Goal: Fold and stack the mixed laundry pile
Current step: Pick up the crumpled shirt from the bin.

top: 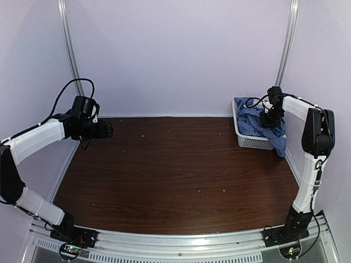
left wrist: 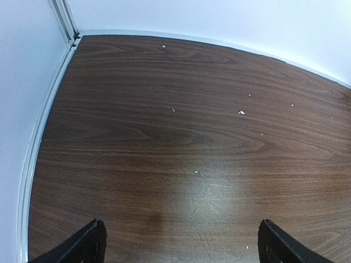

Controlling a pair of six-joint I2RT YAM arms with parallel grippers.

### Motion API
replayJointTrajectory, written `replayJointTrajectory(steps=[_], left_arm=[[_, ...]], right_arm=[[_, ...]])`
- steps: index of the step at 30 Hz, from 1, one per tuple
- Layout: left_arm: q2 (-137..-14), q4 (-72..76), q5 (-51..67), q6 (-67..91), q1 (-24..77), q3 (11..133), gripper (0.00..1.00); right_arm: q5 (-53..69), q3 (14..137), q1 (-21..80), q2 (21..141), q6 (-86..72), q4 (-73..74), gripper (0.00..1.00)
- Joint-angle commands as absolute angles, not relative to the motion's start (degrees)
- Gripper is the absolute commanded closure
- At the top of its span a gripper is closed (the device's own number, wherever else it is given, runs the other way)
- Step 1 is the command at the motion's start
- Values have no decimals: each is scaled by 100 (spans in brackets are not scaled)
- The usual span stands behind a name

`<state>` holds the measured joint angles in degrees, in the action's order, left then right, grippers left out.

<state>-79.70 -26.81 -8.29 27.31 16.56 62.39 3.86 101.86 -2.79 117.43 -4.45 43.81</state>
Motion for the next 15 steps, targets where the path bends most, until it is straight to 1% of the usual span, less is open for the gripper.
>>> replayJointTrajectory(steps=[1, 2, 5, 10, 12, 15], left_arm=[[-7493, -2309, -995, 2618, 1635, 6037, 2], [-7441, -2308, -1022, 2622, 1633, 6015, 2], [-7322, -2221, -933, 2587, 1633, 5978, 2], [-7137, -1747, -635, 2528, 1635, 5666, 2], [-6940, -1441, -580, 2546, 1635, 5465, 3], [-6828, -1512, -579, 2530, 1635, 5473, 2]], right_arm=[[473, 10355, -142, 11400, -433, 4397, 92], [489, 10377, -96, 11306, -439, 4399, 99], [635, 10596, 83, 11061, -470, 4462, 100], [919, 11324, 771, 10743, -509, 4631, 100], [937, 11846, 1116, 10696, -466, 4768, 100], [1072, 12670, 1705, 10749, -440, 5016, 100]])
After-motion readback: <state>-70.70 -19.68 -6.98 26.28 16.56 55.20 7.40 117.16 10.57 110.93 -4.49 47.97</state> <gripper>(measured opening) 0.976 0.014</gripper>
